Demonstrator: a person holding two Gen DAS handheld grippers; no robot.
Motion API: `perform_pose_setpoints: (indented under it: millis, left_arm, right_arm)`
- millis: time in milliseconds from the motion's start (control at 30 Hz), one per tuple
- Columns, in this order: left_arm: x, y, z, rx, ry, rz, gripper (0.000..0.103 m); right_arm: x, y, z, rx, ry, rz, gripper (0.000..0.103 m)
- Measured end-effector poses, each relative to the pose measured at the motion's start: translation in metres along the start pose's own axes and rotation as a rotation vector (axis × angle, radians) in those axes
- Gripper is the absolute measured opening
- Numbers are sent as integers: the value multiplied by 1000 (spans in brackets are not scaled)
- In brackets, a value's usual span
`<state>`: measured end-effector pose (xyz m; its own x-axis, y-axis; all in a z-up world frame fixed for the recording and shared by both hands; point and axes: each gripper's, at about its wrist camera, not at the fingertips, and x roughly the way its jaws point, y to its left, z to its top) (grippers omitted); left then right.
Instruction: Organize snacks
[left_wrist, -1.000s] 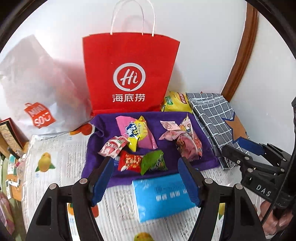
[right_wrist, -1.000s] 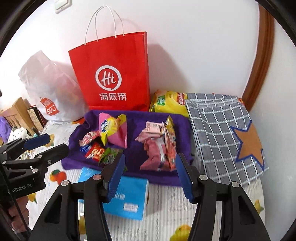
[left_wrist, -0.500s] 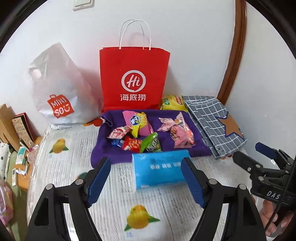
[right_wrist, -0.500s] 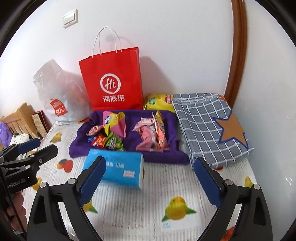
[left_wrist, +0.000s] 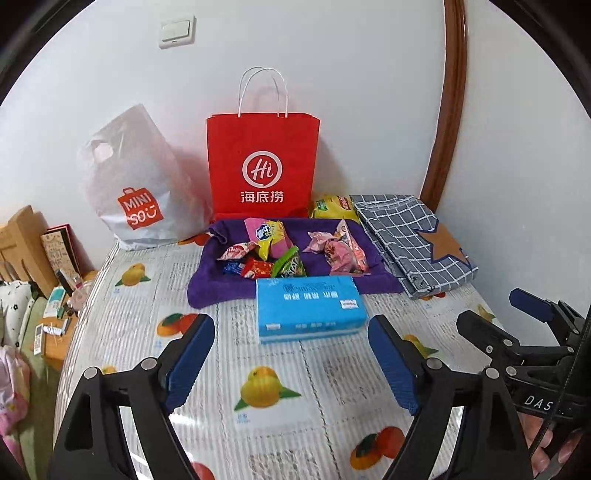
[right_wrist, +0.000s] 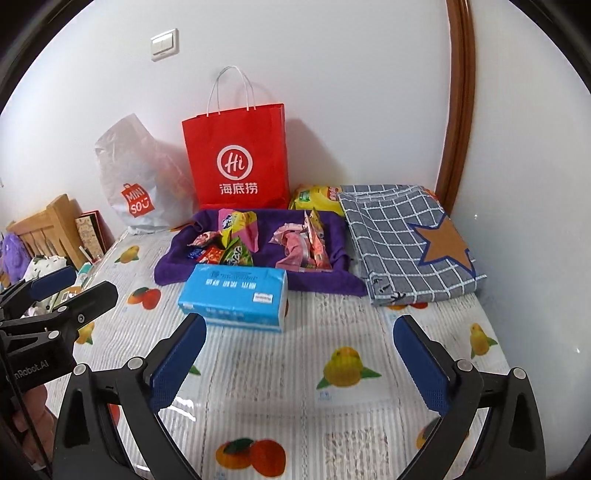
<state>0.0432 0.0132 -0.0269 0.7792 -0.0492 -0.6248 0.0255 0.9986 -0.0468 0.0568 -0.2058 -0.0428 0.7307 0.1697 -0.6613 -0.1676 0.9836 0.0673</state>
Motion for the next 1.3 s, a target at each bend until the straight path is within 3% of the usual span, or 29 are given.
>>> perform_pose_setpoints:
  millis: [333,1300]
  left_arm:
    - [-22,-11,-12,15,-24,16,84]
    - [-27,-19,-14,28,-26,13,84]
  right_arm:
    - [-29,-9,-15,18,-38,-3,101]
    - [-39,-15,-19,15,-53,1,101]
